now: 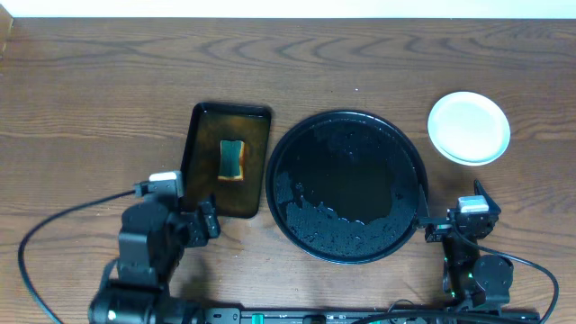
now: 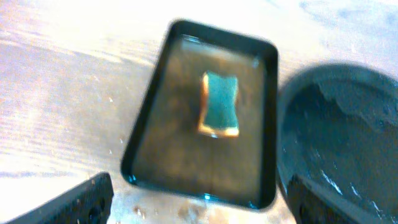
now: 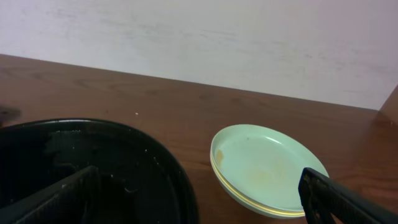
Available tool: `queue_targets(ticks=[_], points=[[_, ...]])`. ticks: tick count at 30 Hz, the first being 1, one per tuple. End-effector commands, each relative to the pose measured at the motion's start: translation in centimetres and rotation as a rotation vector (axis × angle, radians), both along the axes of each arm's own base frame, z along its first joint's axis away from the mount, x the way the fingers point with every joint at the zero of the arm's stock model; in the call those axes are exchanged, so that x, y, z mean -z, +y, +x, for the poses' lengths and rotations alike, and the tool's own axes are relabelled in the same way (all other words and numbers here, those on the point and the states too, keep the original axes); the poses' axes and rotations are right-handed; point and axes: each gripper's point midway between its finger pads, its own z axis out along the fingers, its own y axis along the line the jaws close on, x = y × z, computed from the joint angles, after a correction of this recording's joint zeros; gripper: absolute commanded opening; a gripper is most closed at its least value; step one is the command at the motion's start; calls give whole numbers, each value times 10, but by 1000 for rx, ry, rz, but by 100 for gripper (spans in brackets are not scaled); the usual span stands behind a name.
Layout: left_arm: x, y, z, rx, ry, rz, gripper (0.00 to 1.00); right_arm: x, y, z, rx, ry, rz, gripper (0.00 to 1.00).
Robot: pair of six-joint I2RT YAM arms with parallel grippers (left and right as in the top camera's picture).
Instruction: Clean dirty plates on tray and stack at the side
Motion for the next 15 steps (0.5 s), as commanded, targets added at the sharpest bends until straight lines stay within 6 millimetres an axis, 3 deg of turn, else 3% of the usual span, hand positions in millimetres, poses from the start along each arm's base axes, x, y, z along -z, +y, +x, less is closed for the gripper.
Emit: queue_targets(ticks=[1, 7, 15], points=[[16, 14, -1, -58, -78, 6, 89, 0, 1, 0, -3, -1, -13, 99], [21, 29, 13, -127, -319, -6, 89, 0, 1, 0, -3, -1, -13, 99], [6, 44, 29, -175, -605, 22, 89, 0, 1, 0, -3, -1, -13, 99]])
